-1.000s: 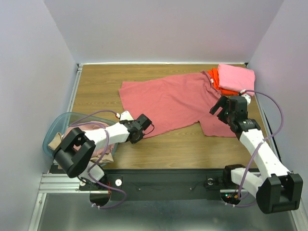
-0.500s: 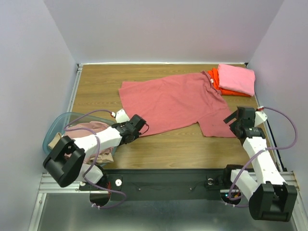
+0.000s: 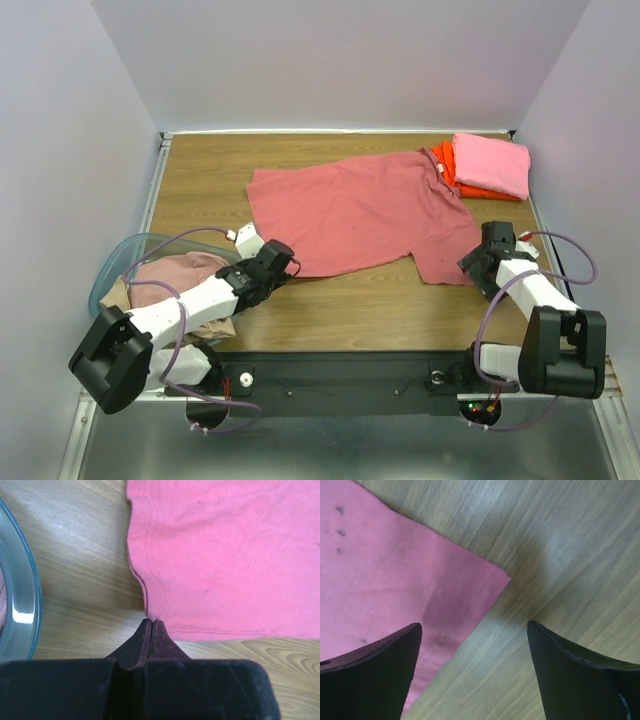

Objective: Fold and stack the t-shirts
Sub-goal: Flatten the tshirt out

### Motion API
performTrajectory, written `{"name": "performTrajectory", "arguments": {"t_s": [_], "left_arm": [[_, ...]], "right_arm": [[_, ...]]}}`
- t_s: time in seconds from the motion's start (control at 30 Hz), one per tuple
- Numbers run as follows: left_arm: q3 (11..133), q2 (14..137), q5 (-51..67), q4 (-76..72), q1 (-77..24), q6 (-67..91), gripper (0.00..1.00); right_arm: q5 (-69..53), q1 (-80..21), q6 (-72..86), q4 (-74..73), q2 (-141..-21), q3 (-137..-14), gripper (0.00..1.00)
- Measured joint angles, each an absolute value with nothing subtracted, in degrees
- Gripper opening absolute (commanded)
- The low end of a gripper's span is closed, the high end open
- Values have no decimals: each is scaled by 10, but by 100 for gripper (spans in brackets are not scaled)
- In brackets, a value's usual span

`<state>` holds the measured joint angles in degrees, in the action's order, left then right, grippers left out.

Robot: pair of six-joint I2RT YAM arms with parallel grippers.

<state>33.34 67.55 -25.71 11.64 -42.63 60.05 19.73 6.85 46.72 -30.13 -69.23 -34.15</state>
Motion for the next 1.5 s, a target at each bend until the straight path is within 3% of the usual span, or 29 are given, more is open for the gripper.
{"name": "performTrajectory", "arguments": {"t_s": [0.13, 0.27, 0.33, 0.37, 0.4, 0.43, 0.67, 0.8, 1.1, 1.5], "left_arm": [[333, 664, -258, 112, -426, 596, 0], [332, 658, -258, 109, -426, 594, 0], [332, 657, -259, 109, -426, 594, 0], [332, 657, -260, 109, -426, 593, 0], [332, 657, -260, 109, -426, 590, 0], [332, 657, -260, 109, -426, 588, 0], [384, 642, -284, 146, -426, 556, 0], [446, 588, -304, 158, -426, 531, 0], [632, 519, -330, 184, -426, 453, 0], [901, 459, -193, 202, -426, 348, 0]], "right_arm": [[188, 67, 458, -279, -737, -347, 77], [186, 68, 446, -272, -758, -350, 54], [187, 69, 438, -257, -764, -352, 35], [186, 70, 433, -248, -766, -352, 30], [182, 71, 427, -236, -769, -351, 10], [176, 74, 420, -223, -772, -352, 0], [58, 78, 398, -139, -790, -368, 0], [33, 72, 397, -145, -727, -395, 1], [44, 71, 404, -161, -547, -653, 0], [63, 71, 376, -268, -548, -1018, 0]]}}
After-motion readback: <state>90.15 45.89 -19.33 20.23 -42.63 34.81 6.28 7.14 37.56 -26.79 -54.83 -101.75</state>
